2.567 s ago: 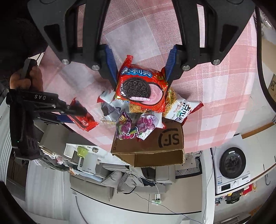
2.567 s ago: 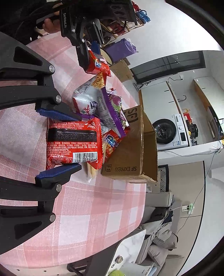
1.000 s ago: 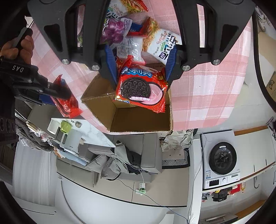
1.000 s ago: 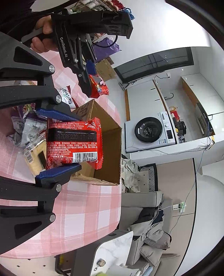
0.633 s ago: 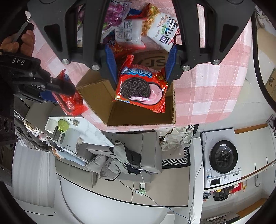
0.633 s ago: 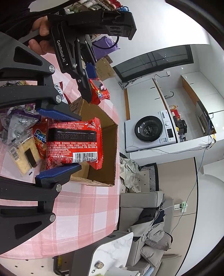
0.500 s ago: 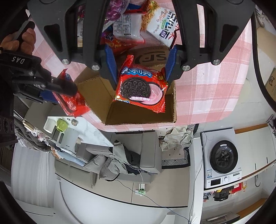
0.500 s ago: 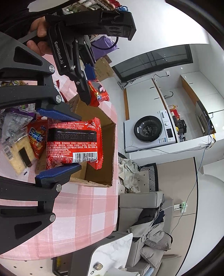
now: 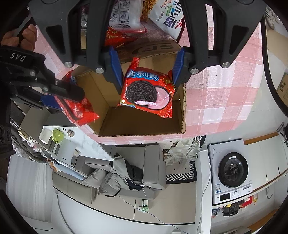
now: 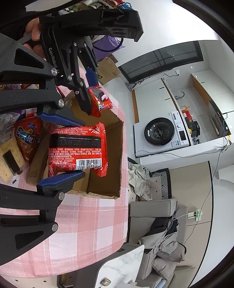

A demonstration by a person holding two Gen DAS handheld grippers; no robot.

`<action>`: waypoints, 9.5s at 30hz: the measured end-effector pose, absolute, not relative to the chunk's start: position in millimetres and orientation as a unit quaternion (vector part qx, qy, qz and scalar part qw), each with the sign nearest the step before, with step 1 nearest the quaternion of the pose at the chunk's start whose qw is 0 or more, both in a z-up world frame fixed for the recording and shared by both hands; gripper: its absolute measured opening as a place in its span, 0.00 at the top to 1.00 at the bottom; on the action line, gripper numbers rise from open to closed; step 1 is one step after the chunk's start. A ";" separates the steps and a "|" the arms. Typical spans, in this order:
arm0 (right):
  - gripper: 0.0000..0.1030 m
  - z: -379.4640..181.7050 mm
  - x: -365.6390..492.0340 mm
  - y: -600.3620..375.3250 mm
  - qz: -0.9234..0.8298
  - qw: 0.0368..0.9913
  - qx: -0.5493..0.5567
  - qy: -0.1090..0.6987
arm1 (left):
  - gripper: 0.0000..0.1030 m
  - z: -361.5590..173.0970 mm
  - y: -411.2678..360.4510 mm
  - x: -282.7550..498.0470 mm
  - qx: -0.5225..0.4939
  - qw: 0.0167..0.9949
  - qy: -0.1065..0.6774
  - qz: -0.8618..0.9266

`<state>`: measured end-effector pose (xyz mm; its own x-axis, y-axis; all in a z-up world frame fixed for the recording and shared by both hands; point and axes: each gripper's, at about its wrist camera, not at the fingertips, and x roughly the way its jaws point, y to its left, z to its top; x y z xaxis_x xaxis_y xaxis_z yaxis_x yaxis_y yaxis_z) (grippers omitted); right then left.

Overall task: Organize snacks
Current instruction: 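Lift both red packs and carry them over the cardboard box, then open both grippers to drop the red packs into the box, then move both tools back toward the remaining snack bags, then grasp the orange noodle-snack bag with the left gripper while the right gripper grasps the silver bag, then lift both bags and carry them over the cardboard box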

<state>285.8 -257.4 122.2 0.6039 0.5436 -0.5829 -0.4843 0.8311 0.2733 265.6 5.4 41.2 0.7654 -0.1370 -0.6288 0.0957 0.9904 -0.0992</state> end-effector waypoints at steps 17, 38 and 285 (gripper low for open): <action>0.52 110.3 305.0 -254.3 0.283 0.891 0.051 0.352 | 0.54 19.1 -0.7 286.0 -0.030 0.933 0.353 -0.070; 0.00 123.3 232.9 -298.1 0.280 0.902 0.045 0.325 | 0.01 38.1 19.2 194.3 -0.042 0.946 0.318 -0.053; 0.50 124.4 262.6 -269.6 0.298 0.889 0.062 0.342 | 0.49 76.9 1.2 284.5 -0.051 0.954 0.290 -0.058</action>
